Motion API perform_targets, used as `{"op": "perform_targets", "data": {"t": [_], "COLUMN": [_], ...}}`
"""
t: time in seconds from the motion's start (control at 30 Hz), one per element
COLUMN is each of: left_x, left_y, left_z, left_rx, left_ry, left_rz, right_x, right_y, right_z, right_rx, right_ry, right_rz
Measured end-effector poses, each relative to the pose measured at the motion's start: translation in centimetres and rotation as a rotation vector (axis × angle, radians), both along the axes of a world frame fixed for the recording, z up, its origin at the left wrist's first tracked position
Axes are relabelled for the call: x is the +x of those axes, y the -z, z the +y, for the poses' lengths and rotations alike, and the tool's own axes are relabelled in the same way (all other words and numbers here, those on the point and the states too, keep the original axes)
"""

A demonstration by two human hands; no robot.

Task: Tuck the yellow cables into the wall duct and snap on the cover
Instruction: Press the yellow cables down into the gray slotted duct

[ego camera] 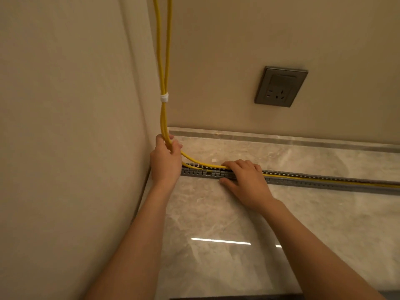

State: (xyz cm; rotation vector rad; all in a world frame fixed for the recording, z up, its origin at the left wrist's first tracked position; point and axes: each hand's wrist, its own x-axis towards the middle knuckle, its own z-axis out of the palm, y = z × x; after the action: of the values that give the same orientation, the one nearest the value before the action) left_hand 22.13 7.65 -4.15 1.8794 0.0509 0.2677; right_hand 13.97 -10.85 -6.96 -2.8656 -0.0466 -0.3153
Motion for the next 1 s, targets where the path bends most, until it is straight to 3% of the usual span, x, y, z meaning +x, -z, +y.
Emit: {"op": "perform_targets", "data": {"t": [0.2,0.5,0.67,1.0], "left_x": [-1.3,-1.8,-1.4,-0.5], "left_y": [1.6,2.5,2.7,2.4], "left_z": [-1.9,-2.1,-1.6,-0.3], "left_rx": [-0.086,-0.016,0.07,0.053], "left_ry": [-0.084,-0.128,-0.113,-0.072], "left_rz": [0.248,0.043,0.083,0.069], "right_x": [0.7,0.8,0.8,0.7], "right_y": [1.4,1.9,1.8,1.6], "right_z": [1.3,1.2,1.1,1.1], "right_rx": [-0.008,0.008,0.033,0.094], "right_ry": [0.161,0.179,0.185,0.187], "right_rz": [-0.134,-0.196,-0.186,-0.183]}}
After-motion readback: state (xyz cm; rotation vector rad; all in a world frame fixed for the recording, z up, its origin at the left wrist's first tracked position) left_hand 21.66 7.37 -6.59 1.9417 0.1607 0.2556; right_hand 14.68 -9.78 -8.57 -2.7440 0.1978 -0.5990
